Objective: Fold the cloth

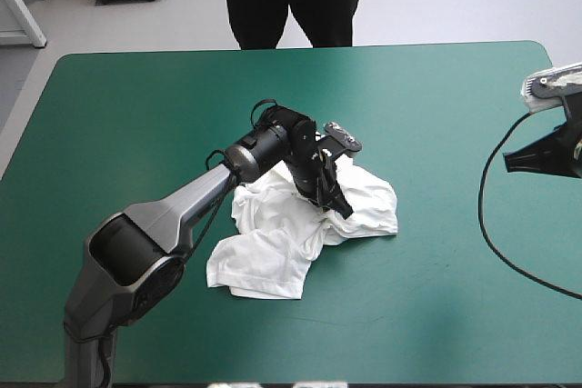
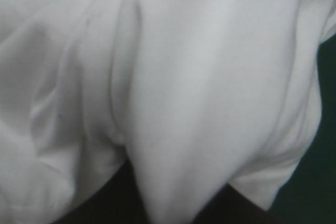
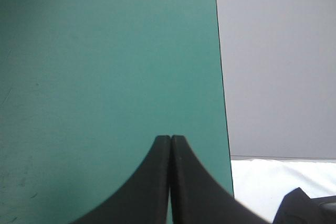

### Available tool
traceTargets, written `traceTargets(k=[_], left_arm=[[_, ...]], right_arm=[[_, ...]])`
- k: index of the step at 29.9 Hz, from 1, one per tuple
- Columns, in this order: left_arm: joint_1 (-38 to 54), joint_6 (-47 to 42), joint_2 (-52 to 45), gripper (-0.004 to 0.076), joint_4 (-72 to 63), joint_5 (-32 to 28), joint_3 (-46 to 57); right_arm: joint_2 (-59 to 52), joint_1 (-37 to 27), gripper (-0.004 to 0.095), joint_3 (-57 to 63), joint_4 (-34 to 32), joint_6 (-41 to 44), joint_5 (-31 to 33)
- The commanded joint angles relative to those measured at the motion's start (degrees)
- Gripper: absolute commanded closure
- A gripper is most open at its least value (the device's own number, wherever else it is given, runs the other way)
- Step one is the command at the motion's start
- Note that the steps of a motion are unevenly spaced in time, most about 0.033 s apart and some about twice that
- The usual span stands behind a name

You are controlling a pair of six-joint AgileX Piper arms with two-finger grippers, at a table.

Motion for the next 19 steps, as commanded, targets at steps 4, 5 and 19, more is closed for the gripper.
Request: traceTargets(k=[4, 5, 19], left_arm=[[-0.69, 0.26, -3.51, 0.0675, -3.38, -0.52, -2.55], [-0.69, 0.26, -3.51, 0.0618, -3.38, -0.14, -2.82], [-0.69, -7.69, -14.31, 0.0129, 7.77, 7.35, -3.74]], right_arm=[[-0.61, -0.39, 0.0925, -1.70, -2.32, 0.09, -2.70], [-0.61, -0.39, 0.0925, -1.70, -2.32, 0.09, -2.70], [-0.61, -0.39, 0.0925, -1.70, -1.47, 0.35, -3.22]])
